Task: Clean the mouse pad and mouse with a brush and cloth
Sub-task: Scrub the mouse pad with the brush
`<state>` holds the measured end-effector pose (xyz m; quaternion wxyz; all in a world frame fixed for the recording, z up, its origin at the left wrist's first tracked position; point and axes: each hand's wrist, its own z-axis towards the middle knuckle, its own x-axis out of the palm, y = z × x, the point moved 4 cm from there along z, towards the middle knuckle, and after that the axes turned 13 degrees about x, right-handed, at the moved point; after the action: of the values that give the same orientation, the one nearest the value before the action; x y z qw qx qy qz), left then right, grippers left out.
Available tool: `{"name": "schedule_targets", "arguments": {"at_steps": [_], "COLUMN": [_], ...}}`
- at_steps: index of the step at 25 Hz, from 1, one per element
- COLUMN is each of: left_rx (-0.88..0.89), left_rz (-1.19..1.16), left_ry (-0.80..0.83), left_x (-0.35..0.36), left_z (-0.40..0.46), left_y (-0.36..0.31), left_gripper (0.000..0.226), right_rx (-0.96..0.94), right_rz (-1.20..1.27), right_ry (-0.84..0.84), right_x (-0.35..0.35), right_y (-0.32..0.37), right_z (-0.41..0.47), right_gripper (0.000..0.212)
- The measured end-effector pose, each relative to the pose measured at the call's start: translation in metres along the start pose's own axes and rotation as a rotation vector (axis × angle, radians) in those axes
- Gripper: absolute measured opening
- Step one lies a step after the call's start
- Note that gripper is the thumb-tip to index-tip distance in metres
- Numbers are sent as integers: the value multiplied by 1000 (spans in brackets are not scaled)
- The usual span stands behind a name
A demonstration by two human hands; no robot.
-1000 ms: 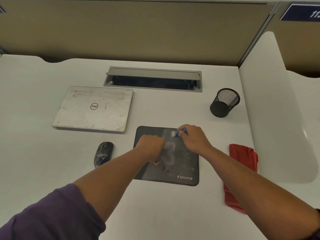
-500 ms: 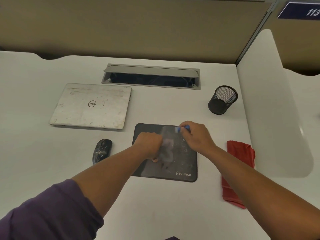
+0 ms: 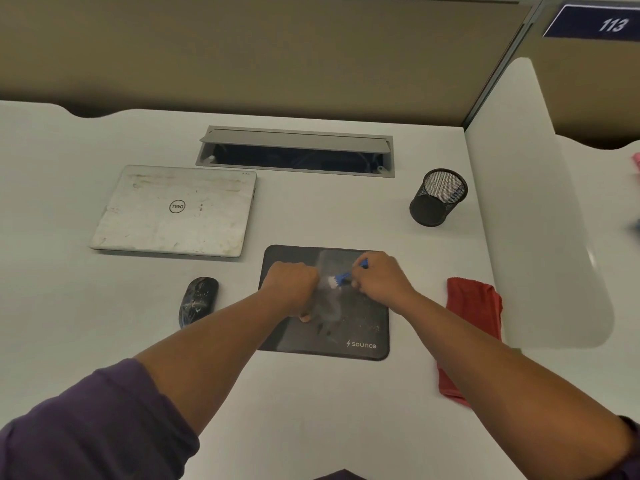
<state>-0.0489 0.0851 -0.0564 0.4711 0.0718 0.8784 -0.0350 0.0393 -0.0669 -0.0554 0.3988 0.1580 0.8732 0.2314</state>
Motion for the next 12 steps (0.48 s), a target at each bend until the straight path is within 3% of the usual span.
{"name": "schedule_targets", "arguments": {"at_steps": [2, 3, 4, 6, 8, 9, 12], "left_rx": [1, 0, 0, -3, -11, -16, -17], "left_rz": [4, 6, 5, 1, 4, 0, -4], "left_ry": [6, 8, 9, 4, -5, -8, -4], "left_x": [0, 0, 0, 0, 1, 1, 2], "left_z": [-1, -1, -2, -2, -2, -2, -1], "left_y": [0, 0, 1, 1, 0, 0, 0], "left_gripper": [41, 43, 44, 44, 41, 40, 39], "right_rx": [-52, -113, -171, -174, -94, -72, -170], "right_rz": [-233, -217, -125, 156, 166, 84, -239], "right_ry": [-309, -397, -378, -125, 47, 36, -280], "right_x": [-23, -32, -35, -24, 0, 6, -7], "right_y": [-4, -4, -4, 5, 11, 12, 16], "right_z": [2, 0, -1, -3, -4, -1, -1], "right_gripper": [21, 22, 20, 16, 15, 17, 26]}}
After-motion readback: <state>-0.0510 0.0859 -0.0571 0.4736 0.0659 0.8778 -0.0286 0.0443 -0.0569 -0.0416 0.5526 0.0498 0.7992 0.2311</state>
